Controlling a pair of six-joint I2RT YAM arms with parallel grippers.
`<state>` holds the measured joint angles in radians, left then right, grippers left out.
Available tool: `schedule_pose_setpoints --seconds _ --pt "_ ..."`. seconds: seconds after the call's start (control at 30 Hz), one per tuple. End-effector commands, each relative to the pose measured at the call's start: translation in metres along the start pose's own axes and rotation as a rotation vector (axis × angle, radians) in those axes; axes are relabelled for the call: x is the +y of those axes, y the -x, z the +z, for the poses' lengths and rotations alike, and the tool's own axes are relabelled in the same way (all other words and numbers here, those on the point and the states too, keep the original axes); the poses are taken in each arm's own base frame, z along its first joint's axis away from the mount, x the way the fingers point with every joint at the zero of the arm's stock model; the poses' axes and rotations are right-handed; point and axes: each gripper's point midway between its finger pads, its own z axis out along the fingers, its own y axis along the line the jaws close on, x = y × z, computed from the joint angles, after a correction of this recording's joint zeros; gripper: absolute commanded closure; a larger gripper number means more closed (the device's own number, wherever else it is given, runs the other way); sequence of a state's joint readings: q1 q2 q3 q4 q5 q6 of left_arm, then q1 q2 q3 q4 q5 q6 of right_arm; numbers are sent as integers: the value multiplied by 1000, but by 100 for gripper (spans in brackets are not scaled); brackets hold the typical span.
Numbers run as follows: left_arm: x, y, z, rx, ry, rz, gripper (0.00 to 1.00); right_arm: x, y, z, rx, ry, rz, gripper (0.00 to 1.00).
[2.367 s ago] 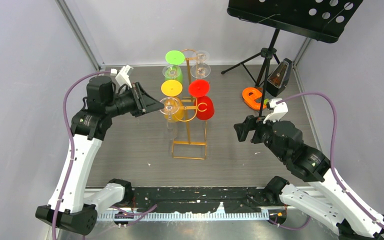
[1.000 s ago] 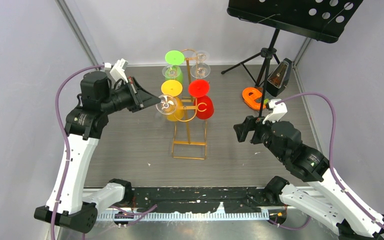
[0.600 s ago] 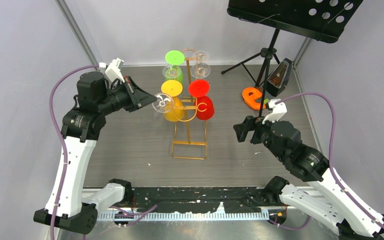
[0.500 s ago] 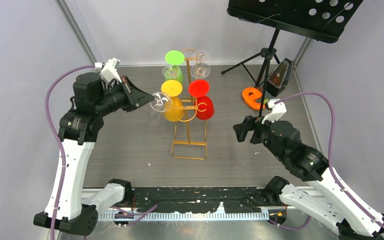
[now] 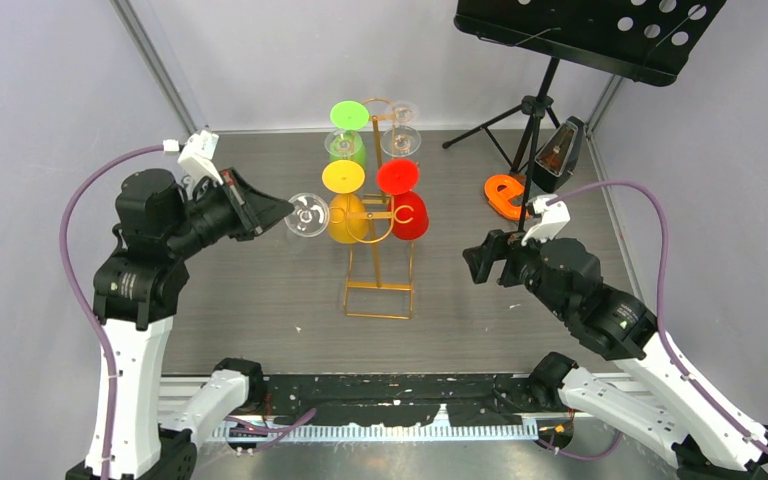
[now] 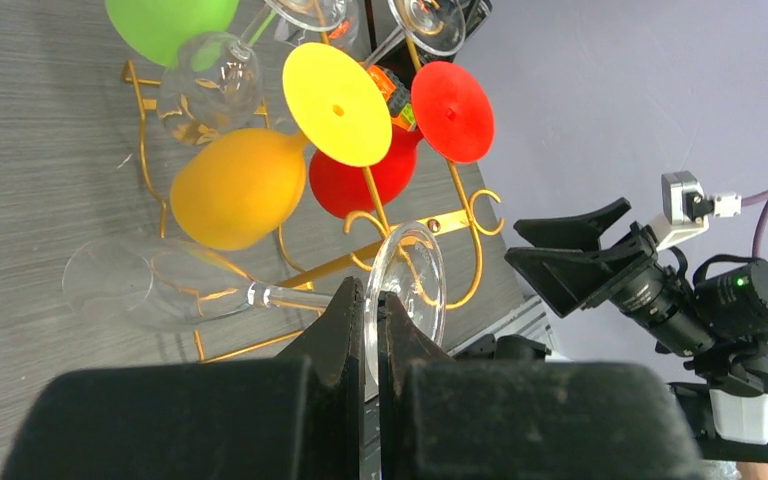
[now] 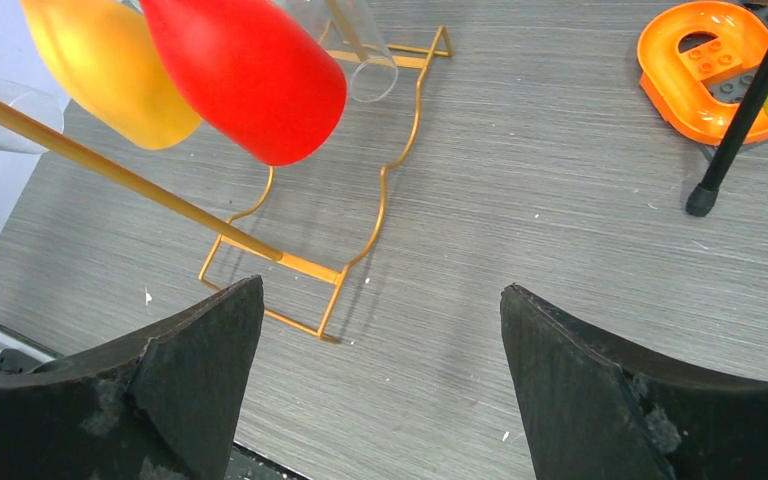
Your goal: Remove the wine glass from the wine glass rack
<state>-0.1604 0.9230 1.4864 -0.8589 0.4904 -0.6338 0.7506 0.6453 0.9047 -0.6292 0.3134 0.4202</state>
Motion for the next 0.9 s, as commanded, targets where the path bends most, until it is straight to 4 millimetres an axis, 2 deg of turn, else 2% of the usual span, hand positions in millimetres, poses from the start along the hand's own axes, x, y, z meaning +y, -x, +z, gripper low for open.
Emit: schedule_pose_setpoints --seconds 0.0,0.17,0.43,0.57,0.7,0.87 --pt "-17 -1 -20 -19 -62 79 100 14 25 -8 -53 59 5 5" --pt "-17 -23 -27 26 -96 90 100 18 27 -17 -45 93 -16 6" --pt "-9 -67 -38 108 -141 119 100 26 9 -27 36 165 -46 6" --pt "-4 -88 -36 158 -162 120 100 31 2 -32 66 206 -46 6" --pt "0 -107 -33 200 -178 129 100 45 -4 -41 109 290 -23 7" --pt "-4 -130 -26 267 -224 167 100 55 -11 -50 151 352 4 7"
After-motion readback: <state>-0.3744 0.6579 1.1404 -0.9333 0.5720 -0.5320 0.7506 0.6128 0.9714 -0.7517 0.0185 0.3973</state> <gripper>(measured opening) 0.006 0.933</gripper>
